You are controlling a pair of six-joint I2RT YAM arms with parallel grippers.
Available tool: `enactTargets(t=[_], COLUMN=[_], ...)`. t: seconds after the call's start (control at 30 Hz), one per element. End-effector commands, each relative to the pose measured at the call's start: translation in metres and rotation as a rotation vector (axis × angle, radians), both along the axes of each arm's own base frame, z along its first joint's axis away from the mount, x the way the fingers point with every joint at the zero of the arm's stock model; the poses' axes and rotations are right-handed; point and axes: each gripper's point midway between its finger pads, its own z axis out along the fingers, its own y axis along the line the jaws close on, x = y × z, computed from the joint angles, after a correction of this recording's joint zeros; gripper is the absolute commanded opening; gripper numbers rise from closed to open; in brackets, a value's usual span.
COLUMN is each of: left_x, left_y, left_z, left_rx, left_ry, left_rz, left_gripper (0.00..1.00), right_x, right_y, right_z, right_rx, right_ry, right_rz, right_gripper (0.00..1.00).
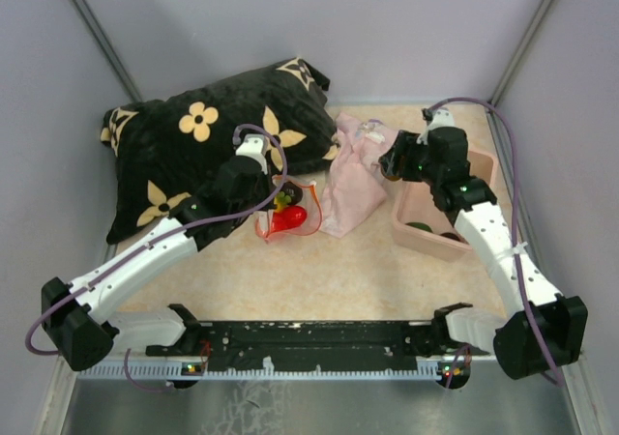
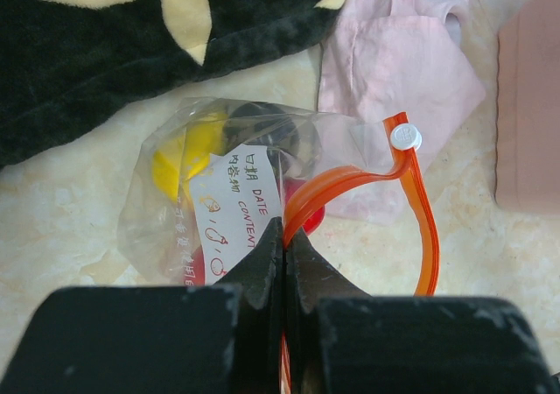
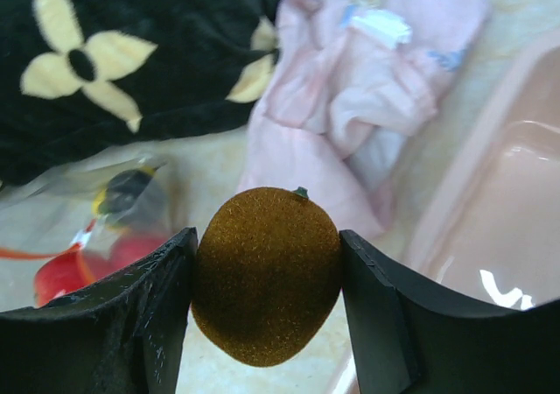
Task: Place the food in the zip-top bag and seal the zipper
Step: Pick up the fake fruit from the bin, then place the fake fruit in the zipper food storage bag.
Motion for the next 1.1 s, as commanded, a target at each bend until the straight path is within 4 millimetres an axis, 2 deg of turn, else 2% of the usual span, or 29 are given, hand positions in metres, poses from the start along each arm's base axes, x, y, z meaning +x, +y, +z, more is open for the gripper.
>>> enactTargets(t=[0.0,0.3,0.53,0.8,1.07], left_x=[0.004,0.003,0.001,-0.001,-0.001], left_y=[-0.012,-0.013,-0.012,-0.015,-0.021], left_z=[0.021,0.024,0.024,0.020,0.017], left_rx=[-0.056,-0.058,-0.062,-0.076,-0.091], left_ry=[-0.028,-0.022,-0.011,0.013,0.034], left_rz=[-0.018,-0.027,-0.026,-0.030,-0.036], left_gripper=[0.00,0.00,0.00,0.00,0.00], right_x=[-0.010,-0.047,-0.065,-0.081,-0.070], right_y=[0.045,0.125,0.166,0.200,0.213], right_z=[0.055,0.068,0.057,0.018,-0.018], right_rx=[0.102,0.207,0.235,0.217,0.188], right_ry=[-0.146,-0.232,-0.245,-0.213,-0.192], right_rz=[0.132,0.411,0.549,0.665,0.640], right_gripper=[0.52,0.52,0.52,0.52,0.52])
